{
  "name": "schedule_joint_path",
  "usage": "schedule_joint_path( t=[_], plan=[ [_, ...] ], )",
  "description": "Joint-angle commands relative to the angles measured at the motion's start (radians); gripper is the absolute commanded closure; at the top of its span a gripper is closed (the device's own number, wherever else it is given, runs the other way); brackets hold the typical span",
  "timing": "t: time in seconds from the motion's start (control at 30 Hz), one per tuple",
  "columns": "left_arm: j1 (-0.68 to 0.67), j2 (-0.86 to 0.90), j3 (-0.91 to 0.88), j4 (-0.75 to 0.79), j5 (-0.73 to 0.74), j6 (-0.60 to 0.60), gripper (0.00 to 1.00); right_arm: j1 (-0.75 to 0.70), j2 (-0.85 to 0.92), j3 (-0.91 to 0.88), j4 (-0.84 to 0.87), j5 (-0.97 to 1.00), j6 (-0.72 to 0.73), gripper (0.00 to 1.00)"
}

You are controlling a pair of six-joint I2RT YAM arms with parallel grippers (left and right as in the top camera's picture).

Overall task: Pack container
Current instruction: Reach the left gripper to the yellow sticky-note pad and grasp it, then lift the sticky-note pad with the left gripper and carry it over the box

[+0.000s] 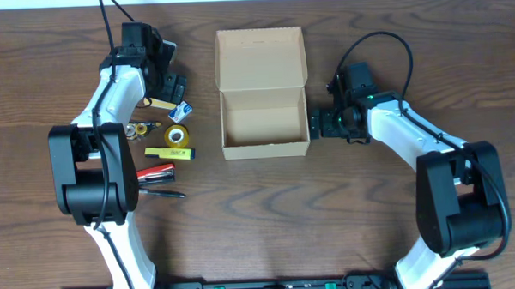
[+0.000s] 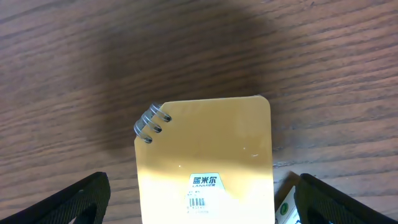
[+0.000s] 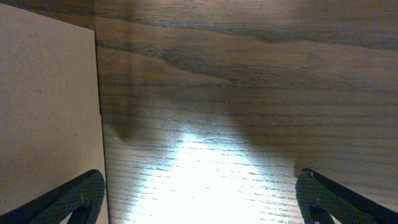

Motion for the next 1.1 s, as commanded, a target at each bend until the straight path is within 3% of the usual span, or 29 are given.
schedule_joint_path(
  t=[0.0, 0.33, 1.07],
  plan=[
    [0.003, 0.034, 0.021, 0.002, -0.004, -0.054, 0.05, -0.007, 0.001, -0.002, -0.001, -0.004, -0.013, 0.01],
    [0.005, 0.06, 0.021, 0.021, -0.007, -0.173, 0.05, -0.007, 0.001, -0.002, -0.001, -0.004, -0.013, 0.01],
    [0.006, 0.105, 0.021, 0.026, -0.041, -0.176, 0.05, -0.007, 0.001, -0.002, -0.001, -0.004, -0.013, 0.01]
  ],
)
